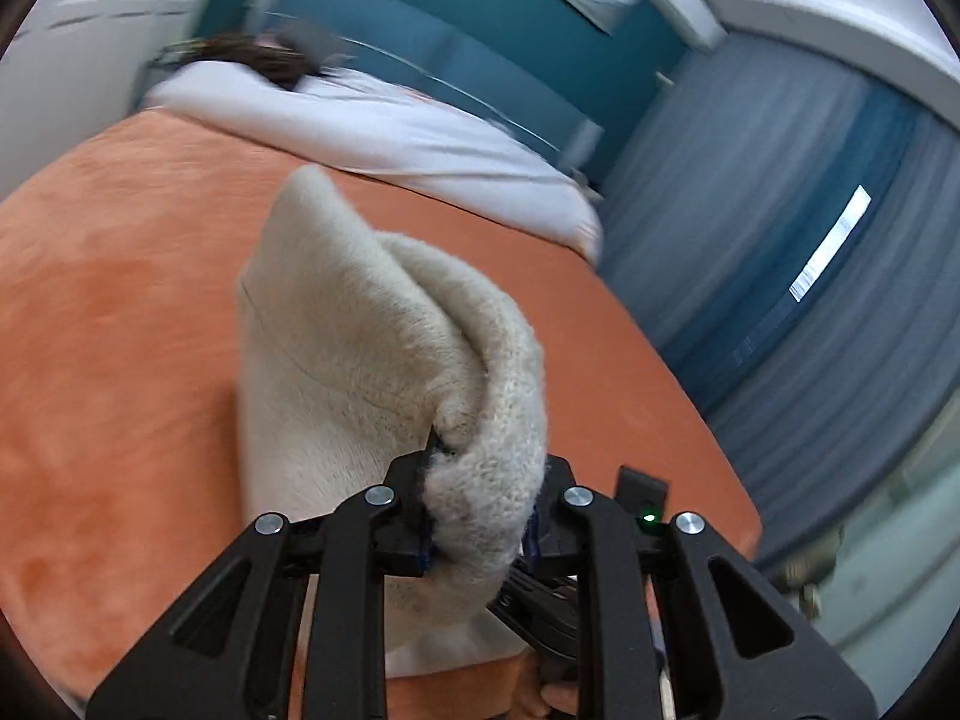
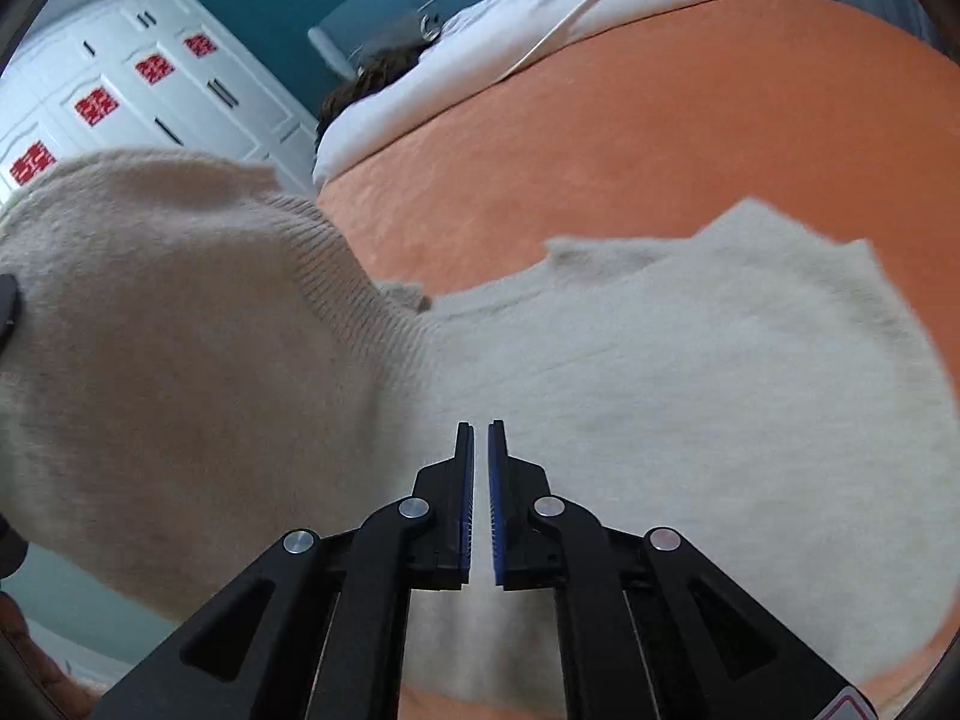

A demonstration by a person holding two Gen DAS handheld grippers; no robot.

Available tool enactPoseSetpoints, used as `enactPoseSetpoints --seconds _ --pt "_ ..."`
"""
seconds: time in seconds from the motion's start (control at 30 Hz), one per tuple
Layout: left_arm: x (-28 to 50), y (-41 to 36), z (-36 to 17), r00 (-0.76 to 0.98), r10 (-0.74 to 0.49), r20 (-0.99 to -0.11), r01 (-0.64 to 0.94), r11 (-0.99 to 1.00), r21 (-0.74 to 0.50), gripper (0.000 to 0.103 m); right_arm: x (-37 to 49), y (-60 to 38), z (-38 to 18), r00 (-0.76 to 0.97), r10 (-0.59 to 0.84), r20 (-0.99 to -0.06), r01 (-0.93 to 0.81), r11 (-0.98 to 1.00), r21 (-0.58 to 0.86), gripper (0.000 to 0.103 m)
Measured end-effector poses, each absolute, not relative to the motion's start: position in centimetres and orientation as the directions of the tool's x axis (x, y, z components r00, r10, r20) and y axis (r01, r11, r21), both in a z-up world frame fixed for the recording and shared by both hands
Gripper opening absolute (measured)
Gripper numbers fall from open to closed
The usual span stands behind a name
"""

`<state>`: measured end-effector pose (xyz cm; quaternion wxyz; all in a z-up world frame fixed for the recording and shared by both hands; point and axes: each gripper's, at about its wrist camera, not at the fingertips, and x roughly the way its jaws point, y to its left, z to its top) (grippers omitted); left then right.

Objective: Fold small clothes
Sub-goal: 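Grasp the folded sweater edge with the left tool and fold it over, then grasp the sweater edge with the right tool and fold it over the bundle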

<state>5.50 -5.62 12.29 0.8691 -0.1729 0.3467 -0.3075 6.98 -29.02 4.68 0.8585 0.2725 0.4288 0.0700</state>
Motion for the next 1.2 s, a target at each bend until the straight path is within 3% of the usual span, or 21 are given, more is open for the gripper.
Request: enactPoseSetpoints --seconds 0.13,0.23,0.27,0.3,0.33,0.37,0.47,0.57,0.8,0.87,0.9,1.0,1.07,1.2 --pt "5.7 -15.7 6.2 0.402 -0.673 -0.621 0.483 0.732 -0.481 0.024 1.0 -37.6 5.8 0.637 0.191 -0.747 0.250 0.865 0.435 0.015" --pt "4.8 -18.9 1.4 0.353 -0.597 -0.720 0.465 0.780 -0.418 0.031 -2.7 -41.4 5.1 0.618 0.150 -0.772 0.333 0.840 0.429 0.021" --pt "4.3 -18.5 0.9 0.349 -0.602 -0.718 0.452 0.780 -0.433 0.039 -3.6 -42.0 5.0 0.617 0.152 -0.772 0.344 0.830 0.438 0.024" --pt "3.6 -17.7 0.9 0.353 -0.618 -0.703 0.453 0.770 -0.449 0.045 -4.3 -42.3 4.9 0.621 0.164 -0.766 0.343 0.822 0.454 0.033" --pt "3.0 -16.6 1.3 0.368 -0.620 -0.693 0.461 0.769 -0.443 0.059 -4.7 -42.4 4.9 0.626 0.180 -0.759 0.340 0.813 0.474 0.047" --pt "2.5 -15.3 1.7 0.396 -0.601 -0.694 0.466 0.783 -0.412 0.070 -4.9 -42.3 4.9 0.634 0.204 -0.746 0.331 0.800 0.500 0.052" --pt "1.6 -11.3 2.1 0.483 -0.493 -0.724 0.471 0.843 -0.260 0.084 -4.3 -41.1 5.2 0.661 0.322 -0.678 0.268 0.743 0.614 0.062" --pt "1.7 -8.1 0.2 0.520 -0.360 -0.775 0.434 0.892 -0.124 0.084 -2.5 -39.3 5.3 0.658 0.381 -0.649 0.228 0.722 0.654 0.071" --pt "4.1 -7.4 -3.5 0.495 -0.284 -0.821 0.385 0.919 -0.085 0.084 0.3 -35.2 4.5 0.552 0.392 -0.736 0.261 0.757 0.599 0.073" --pt "5.1 -7.6 -3.8 0.475 -0.293 -0.830 0.384 0.918 -0.104 0.069 1.0 -34.6 4.1 0.534 0.367 -0.761 0.270 0.779 0.566 0.073" --pt "4.7 -7.0 -3.8 0.460 -0.307 -0.833 0.387 0.914 -0.123 0.065 1.4 -34.5 3.8 0.521 0.358 -0.775 0.275 0.789 0.549 0.071" --pt "4.2 -6.6 -4.2 0.413 -0.340 -0.845 0.394 0.903 -0.171 0.036 2.4 -33.6 3.4 0.501 0.335 -0.798 0.279 0.810 0.515 0.044" --pt "4.0 -6.5 -4.0 0.416 -0.336 -0.845 0.384 0.907 -0.171 0.034 2.9 -32.9 3.8 0.504 0.300 -0.810 0.276 0.833 0.480 0.033" --pt "3.1 -6.6 -3.8 0.411 -0.314 -0.856 0.382 0.912 -0.151 0.040 3.7 -32.1 5.3 0.508 0.263 -0.820 0.241 0.871 0.428 0.031"
